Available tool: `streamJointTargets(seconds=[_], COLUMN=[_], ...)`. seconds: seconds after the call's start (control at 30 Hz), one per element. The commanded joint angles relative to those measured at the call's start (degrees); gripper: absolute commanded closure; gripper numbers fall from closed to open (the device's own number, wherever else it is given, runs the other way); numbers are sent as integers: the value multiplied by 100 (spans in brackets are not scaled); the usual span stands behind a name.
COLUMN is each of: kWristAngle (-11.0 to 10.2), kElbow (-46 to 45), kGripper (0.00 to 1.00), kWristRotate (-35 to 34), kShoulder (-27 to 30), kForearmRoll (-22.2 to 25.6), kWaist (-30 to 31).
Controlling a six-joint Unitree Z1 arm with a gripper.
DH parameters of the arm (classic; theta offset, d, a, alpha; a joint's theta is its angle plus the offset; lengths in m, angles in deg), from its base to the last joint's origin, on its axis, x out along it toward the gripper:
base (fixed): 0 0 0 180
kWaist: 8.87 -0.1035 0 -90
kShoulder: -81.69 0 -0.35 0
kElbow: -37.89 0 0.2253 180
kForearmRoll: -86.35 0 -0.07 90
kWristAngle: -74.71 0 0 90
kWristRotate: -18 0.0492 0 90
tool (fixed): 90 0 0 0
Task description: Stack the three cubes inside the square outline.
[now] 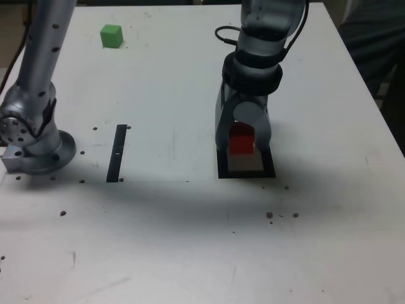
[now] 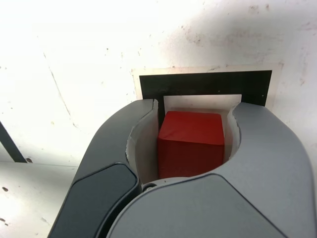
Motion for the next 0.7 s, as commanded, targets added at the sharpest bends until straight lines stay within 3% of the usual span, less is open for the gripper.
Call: streamJointTargets(seconds=[0.0, 0.27, 0.33, 0.47, 0.53, 0.67], kWristAngle=[0, 66, 81, 105, 119, 137], kElbow=[-33, -173, -215, -312, -360, -415], kGripper=[61, 59, 49, 15, 4, 1], kWristRotate=[12, 12, 16, 37, 47, 47], kShoulder=[26, 7, 2, 3, 6, 38], kForearmRoll=[-33, -212, -277, -440, -509, -560], kWaist=[-12, -14, -15, -15, -14, -14])
